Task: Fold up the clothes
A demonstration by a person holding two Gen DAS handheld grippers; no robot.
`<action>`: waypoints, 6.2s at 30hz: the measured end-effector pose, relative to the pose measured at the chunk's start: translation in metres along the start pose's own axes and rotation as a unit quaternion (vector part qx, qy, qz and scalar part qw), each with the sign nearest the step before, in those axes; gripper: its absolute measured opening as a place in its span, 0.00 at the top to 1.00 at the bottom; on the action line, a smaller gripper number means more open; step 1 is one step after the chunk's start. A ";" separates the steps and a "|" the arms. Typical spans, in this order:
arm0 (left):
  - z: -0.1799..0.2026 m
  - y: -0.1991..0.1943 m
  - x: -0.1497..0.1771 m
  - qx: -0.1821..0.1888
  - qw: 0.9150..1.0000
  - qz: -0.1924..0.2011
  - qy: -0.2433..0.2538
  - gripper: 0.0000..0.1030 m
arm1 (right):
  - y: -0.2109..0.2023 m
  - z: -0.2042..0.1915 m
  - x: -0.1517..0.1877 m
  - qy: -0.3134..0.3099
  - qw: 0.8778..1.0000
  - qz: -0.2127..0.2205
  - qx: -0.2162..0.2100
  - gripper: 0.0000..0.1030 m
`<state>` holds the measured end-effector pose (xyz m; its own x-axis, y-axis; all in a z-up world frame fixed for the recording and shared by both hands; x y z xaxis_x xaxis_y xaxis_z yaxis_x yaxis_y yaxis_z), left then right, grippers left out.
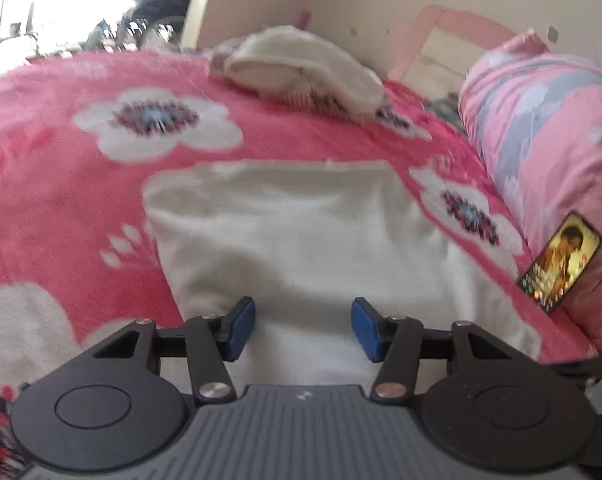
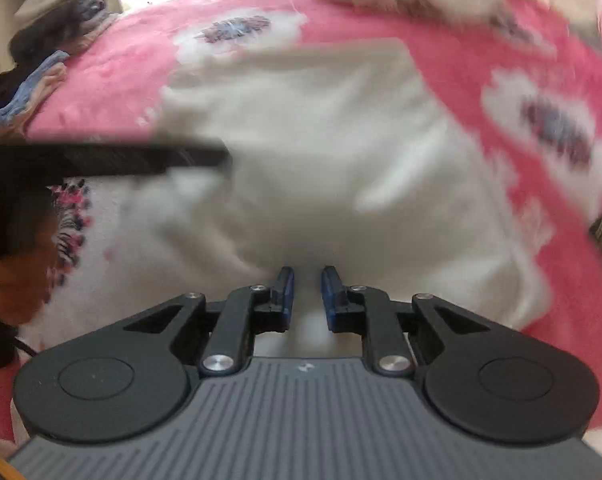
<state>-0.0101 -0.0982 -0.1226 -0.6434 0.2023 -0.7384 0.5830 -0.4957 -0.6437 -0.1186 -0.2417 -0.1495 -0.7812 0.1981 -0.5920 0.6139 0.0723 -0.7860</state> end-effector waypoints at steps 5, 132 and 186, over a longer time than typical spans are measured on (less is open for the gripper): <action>0.012 0.000 -0.027 -0.015 0.999 0.026 0.043 0.42 | -0.004 -0.004 0.002 -0.010 1.000 -0.001 0.003 0.85; 0.033 0.033 -0.019 -0.111 0.987 -0.097 0.061 0.37 | 0.000 0.033 -0.008 0.071 0.997 0.024 0.021 0.80; 0.035 0.041 -0.013 -0.130 0.982 -0.119 0.069 0.29 | 0.011 0.020 -0.033 0.044 0.996 0.077 -0.027 0.75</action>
<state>0.0049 -0.1512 -0.1325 -0.7134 0.4077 -0.5700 0.5437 -0.1913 -0.8172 -0.0877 -0.2673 -0.1423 -0.6664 0.2959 -0.6844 0.7321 0.0861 -0.6757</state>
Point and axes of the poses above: each gripper's, at about its wrist camera, not at the fingertips, and y roughly the way its jaws point, z to its right, x to its underside, the point moved 2 cm from there along y, roughly the way its jaws point, and after that the axes turned 6 degrees about -x, right-handed, at the moved point
